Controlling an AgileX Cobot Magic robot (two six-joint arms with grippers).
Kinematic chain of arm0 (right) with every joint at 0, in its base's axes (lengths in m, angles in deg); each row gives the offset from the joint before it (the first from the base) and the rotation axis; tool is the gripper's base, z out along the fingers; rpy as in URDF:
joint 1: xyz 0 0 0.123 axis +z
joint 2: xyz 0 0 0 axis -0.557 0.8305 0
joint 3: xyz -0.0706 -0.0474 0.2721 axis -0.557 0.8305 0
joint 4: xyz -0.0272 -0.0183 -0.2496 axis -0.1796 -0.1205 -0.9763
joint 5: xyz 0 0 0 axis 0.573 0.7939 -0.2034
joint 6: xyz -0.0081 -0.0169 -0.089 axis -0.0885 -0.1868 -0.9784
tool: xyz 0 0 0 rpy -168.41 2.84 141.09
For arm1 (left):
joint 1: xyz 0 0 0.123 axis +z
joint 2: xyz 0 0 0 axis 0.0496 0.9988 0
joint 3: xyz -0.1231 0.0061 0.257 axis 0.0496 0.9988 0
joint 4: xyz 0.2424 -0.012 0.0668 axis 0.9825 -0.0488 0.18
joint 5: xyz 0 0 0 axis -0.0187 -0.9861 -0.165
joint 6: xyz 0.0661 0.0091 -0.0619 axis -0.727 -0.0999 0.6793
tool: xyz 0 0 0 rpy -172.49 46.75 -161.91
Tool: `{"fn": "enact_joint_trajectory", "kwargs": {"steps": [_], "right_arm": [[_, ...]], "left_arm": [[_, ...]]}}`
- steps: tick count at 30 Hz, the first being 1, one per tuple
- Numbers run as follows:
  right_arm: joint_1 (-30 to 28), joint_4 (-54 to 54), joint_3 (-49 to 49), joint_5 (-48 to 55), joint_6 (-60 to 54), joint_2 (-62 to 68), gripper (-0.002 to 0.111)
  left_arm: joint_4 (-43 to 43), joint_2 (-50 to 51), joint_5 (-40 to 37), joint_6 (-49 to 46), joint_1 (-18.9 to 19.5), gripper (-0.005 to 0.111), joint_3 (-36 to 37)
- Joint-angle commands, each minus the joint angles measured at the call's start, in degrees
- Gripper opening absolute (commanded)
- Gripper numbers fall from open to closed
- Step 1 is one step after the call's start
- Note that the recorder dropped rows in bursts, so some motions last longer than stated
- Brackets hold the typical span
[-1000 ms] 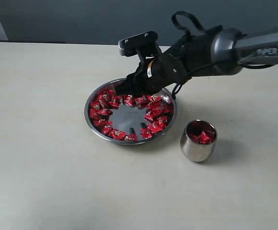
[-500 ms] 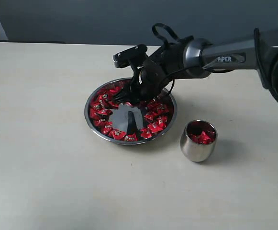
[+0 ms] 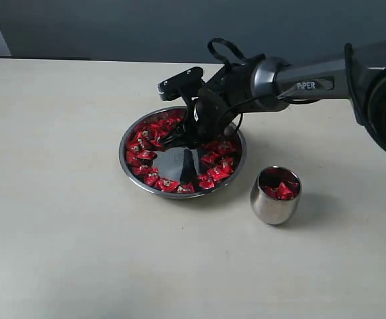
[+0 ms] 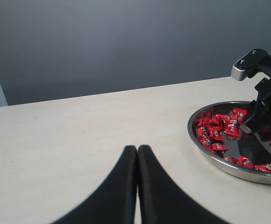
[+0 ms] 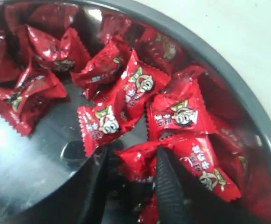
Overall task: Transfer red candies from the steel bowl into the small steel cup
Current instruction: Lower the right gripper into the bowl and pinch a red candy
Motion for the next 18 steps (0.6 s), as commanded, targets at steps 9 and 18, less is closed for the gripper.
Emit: {"fn": "enact_joint_trajectory", "kwargs": {"steps": [9, 18], "right_arm": [[-0.21, 0.00, 0.03, 2.62, -0.12, -2.21, -0.001], [-0.11, 2.26, 1.90, 9.09, -0.12, -15.81, -0.001]], "left_arm": [[-0.07, -0.28, 0.30, 0.05, 0.03, 0.002, 0.26], [-0.07, -0.28, 0.30, 0.05, 0.03, 0.002, 0.26]]}}
